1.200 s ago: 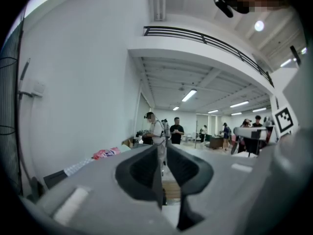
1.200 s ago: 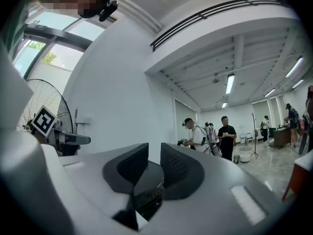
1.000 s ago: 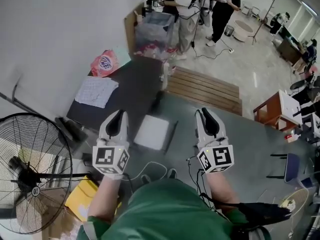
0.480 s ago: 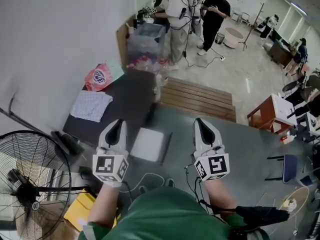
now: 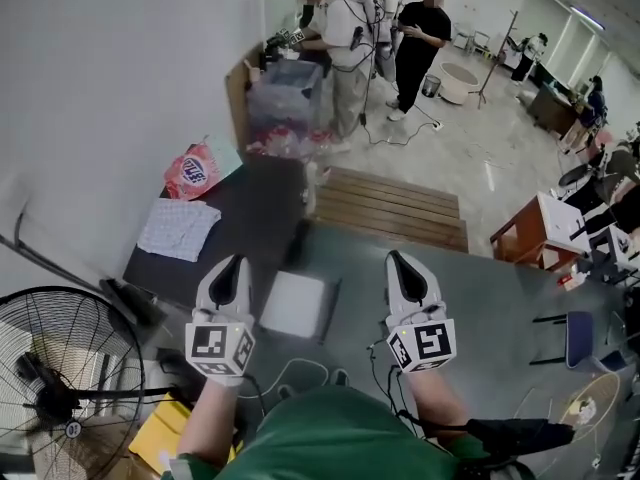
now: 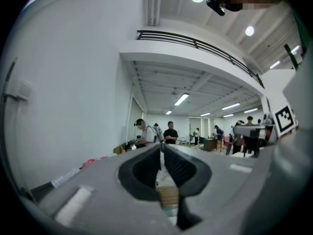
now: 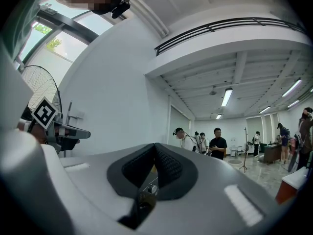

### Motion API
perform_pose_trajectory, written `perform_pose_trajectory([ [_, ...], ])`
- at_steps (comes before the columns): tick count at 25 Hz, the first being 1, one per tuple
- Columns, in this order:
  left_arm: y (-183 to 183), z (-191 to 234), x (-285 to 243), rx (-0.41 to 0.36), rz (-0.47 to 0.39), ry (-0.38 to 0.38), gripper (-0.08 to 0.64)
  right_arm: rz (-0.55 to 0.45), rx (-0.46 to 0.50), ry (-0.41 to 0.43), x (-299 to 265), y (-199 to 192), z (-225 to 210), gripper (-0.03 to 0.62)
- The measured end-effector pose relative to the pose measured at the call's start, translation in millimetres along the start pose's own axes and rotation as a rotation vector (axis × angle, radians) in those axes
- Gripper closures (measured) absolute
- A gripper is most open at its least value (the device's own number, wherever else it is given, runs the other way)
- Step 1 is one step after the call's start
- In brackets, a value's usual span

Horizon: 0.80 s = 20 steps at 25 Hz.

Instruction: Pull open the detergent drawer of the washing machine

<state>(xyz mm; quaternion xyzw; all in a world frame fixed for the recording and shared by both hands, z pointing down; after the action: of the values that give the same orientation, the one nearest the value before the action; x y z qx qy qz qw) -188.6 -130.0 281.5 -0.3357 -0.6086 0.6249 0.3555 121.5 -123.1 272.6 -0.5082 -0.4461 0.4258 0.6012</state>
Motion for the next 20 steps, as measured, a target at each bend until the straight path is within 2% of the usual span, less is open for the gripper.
perform_pose_trajectory([
  [20,-4.8,-0.9,-0.3,0.001,0.017,-0.005,0.543,-0.003,-0.008,0.0,4.9,-2.1,1.1,0.591],
])
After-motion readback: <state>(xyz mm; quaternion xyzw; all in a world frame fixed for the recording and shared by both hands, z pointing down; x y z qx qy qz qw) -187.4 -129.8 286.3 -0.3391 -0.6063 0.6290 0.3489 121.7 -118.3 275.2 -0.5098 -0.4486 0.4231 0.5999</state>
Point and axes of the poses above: the fingertips, and each gripper's own axes: x backward along the fingers, z to its left, y out of its top, the point moved 8 cm from there along x, backward along the fingers, and after that the axes turned 11 degrees about -y, right-handed, at the moved point
